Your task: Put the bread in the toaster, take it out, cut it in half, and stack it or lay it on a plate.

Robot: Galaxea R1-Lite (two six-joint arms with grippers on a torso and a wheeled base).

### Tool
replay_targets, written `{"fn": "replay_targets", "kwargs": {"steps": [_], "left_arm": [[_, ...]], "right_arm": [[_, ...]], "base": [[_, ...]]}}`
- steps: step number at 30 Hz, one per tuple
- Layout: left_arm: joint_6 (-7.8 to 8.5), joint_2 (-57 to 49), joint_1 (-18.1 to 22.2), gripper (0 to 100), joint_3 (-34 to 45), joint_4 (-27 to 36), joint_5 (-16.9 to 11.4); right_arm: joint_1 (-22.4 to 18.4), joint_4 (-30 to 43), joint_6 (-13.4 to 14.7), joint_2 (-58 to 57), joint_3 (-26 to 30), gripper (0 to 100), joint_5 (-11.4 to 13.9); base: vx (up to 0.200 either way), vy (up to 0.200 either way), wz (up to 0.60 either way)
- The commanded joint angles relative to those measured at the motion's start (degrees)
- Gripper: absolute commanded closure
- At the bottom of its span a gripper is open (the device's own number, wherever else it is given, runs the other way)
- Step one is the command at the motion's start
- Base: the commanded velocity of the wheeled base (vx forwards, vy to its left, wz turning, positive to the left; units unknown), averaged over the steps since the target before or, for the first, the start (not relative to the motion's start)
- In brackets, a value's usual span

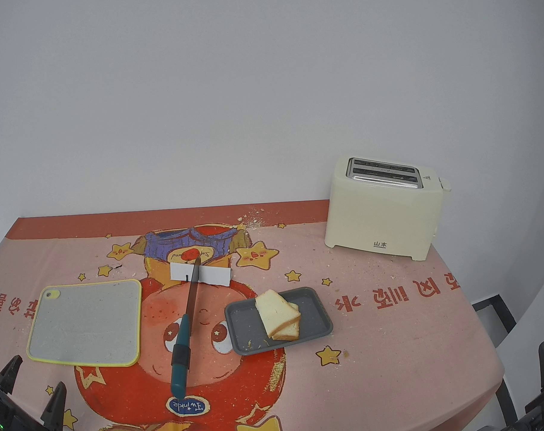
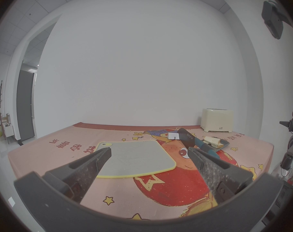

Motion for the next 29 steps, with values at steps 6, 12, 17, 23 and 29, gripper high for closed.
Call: {"fn": "replay_targets", "kwargs": {"steps": [6,12,17,23,29], "left_arm": [[0.17,0.2,-0.2,0,1.0,0.2,-0.4],[-3.26,-2.7,7.7,0,1.0,-0.1,2.9],[-1.06,-4.8,5.6,0,1.0,0.0,2.2],[-0.79,-4.9,5.6,0,1.0,0.0,1.0],[-0.79,-4.9,5.6,0,1.0,0.0,1.0]], "right_arm": [[0.1,0.0,-0.3,-1.0,0.8,100,0.5],[0.1,-0.1,0.6,-1.0,0.8,100,-0.1],[0.1,-0.1,1.4,-1.0,0.8,100,-0.4],[0.1,-0.2,1.6,-1.0,0.8,100,-0.9],[0.1,-0.1,1.6,-1.0,0.8,100,-0.9]], "base": [[0.000,0.000,0.00],[0.000,0.000,0.00],[0.000,0.000,0.00],[0.000,0.000,0.00],[0.000,0.000,0.00]]}}
